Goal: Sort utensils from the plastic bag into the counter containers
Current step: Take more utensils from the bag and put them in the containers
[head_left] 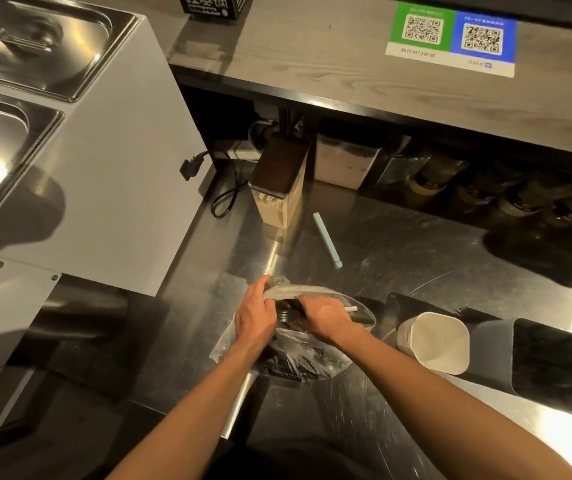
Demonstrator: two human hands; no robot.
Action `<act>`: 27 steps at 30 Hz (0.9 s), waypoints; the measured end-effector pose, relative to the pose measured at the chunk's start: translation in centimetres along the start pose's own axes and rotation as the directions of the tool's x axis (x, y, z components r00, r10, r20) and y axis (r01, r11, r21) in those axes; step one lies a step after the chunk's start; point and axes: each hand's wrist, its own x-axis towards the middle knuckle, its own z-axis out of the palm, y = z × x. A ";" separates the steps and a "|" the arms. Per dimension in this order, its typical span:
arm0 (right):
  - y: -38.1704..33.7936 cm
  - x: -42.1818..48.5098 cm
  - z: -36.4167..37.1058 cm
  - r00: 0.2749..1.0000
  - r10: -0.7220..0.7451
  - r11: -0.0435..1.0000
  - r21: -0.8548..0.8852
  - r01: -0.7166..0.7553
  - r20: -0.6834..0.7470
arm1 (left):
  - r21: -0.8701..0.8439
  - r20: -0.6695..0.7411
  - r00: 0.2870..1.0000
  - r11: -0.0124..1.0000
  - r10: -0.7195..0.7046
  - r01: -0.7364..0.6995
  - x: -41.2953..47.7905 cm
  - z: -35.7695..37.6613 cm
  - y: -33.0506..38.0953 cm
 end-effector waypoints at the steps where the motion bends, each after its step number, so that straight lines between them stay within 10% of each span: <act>1: 0.2 -0.2 0.0 1.000 -0.004 1.000 -0.003 0.004 0.000 | 0.002 0.000 1.000 1.000 -0.009 0.009 0.0 0.0 0.0; 7: 1.4 -1.3 -0.1 0.991 -0.042 0.993 -0.107 0.056 0.126 | -0.041 0.009 1.000 0.999 -0.021 0.021 -0.1 -0.2 -0.2; 27: 1.9 -3.4 -0.2 0.983 -0.152 0.975 -0.176 0.134 -0.098 | -0.211 0.003 0.996 0.973 -0.090 0.089 -0.1 -1.3 0.9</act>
